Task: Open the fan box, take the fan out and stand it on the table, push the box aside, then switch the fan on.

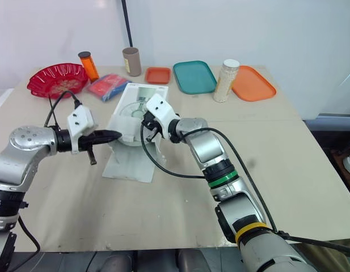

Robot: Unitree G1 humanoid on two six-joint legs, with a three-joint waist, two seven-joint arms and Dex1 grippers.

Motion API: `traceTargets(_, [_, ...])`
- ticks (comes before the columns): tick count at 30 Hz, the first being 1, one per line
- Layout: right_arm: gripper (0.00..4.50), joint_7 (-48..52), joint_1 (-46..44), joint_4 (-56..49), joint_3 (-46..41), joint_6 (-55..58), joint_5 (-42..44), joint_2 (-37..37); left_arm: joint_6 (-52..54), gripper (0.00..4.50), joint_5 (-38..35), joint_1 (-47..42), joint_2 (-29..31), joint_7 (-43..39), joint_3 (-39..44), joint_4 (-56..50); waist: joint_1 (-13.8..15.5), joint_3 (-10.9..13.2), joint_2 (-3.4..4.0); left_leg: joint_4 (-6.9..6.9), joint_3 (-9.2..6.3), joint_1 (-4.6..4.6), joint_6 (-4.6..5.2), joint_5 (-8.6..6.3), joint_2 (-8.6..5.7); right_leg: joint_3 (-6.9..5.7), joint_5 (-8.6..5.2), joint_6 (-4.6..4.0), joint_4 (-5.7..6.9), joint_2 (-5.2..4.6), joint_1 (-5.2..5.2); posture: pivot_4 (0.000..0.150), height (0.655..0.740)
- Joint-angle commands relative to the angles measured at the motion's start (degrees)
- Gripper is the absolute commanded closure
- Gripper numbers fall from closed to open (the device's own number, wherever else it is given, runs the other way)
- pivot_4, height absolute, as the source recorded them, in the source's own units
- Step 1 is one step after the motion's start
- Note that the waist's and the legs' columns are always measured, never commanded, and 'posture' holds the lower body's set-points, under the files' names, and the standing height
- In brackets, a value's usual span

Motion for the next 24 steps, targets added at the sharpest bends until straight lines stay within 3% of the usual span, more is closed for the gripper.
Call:
traceTargets(1, [4.46, 0.1, -0.5, 0.4, -0.3, -0.5, 0.2, 0.6, -0.9, 4.5, 2.9, 0.9, 2.1, -0.2, -2.0, -3.9, 0.0, 0.0, 0.0, 0.0, 0.0, 0.0, 0.0, 0.0, 0.0, 0.0, 0.0, 0.0, 0.0, 0.01, 0.0, 0.15, 0.74])
traceTargets(7, [4.46, 0.6, -0.6, 1.0, 0.1, -1.5, -0.1, 1.1, 3.4, 4.5, 9.7, -0.3, 7.7, 0.0, -5.0, -5.3, -0.2, 0.0, 0.01, -0.03, 0.01, 0.03, 0.01, -0.01, 0.01, 0.03, 0.0, 0.0, 0.0, 0.05, -0.02, 0.15, 0.74])
traceTargets(15, [4.46, 0.9, -0.5, 2.0, 0.6, -2.5, -0.4, 2.0, 5.4, 4.5, 9.2, -0.7, 13.8, -2.4, -2.6, -8.6, -0.1, 0.0, 0.01, -0.07, 0.01, 0.02, 0.01, -0.01, 0.02, 0.02, -0.01, 0.0, -0.02, 0.05, -0.02, 0.15, 0.74])
traceTargets(24, [4.46, 1.3, -0.8, 3.4, 0.6, -3.7, -0.5, 2.9, 3.5, 4.5, 13.1, 3.1, 10.9, 2.8, -4.4, -0.8, -0.1, 0.0, 0.0, -0.08, 0.02, 0.04, 0.02, -0.01, 0.03, 0.02, -0.01, -0.01, -0.01, 0.05, -0.02, 0.15, 0.74])
